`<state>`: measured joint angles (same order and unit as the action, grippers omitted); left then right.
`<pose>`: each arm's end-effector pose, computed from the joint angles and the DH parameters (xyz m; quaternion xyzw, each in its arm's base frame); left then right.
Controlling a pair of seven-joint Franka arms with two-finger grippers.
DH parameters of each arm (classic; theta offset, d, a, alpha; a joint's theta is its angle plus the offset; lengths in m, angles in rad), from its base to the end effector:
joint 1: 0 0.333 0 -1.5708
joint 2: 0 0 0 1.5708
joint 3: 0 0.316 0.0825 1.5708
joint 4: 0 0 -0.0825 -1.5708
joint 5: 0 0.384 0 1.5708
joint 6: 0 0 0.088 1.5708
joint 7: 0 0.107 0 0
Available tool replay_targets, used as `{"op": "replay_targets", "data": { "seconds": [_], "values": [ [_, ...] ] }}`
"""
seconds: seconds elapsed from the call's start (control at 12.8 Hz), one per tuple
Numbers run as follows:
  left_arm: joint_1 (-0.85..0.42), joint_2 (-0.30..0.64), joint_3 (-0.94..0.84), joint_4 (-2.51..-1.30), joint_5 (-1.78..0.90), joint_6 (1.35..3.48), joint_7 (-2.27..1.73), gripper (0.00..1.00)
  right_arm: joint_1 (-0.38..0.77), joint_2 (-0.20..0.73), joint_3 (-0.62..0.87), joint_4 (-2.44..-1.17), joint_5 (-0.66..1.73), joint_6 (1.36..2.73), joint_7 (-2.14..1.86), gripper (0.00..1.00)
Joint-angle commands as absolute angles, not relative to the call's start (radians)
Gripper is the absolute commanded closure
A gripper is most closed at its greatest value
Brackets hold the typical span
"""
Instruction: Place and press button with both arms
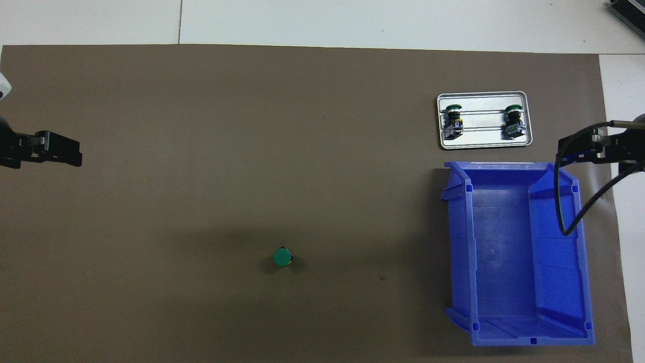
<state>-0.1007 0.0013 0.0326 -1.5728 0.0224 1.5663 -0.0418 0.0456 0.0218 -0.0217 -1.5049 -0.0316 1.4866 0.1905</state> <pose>0.5532 -0.0353 0.6225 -0.9998 0.0131 0.0033 0.0114 0.5529 0.0098 0.6361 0.9961 -0.0842 -0.0182 0.0181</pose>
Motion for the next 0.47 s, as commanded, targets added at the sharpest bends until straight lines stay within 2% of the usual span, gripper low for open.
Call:
{"op": "replay_targets", "data": {
  "seconds": [0.0, 0.23, 0.31, 0.39],
  "values": [
    [-0.117, -0.04, 0.035, -1.624, 0.026, 1.555, -0.031, 0.0, 0.075, -0.038, -0.006, -1.625, 0.024, 1.541, 0.169, 0.0],
    [-0.132, -0.067, 0.028, -1.681, 0.008, 1.563, -0.005, 0.0, 0.251, -0.124, -0.002, -1.89, 0.025, 1.827, 0.323, 0.0],
    [-0.136, -0.075, 0.028, -1.687, 0.006, 1.562, 0.0, 0.0, 0.323, -0.12, -0.002, -1.926, 0.025, 1.871, 0.424, 0.0],
    [-0.149, -0.075, 0.028, -1.687, 0.005, 1.56, 0.002, 0.0, 0.41, -0.077, -0.002, -1.925, 0.025, 1.894, 0.539, 0.0]
  ]
}}
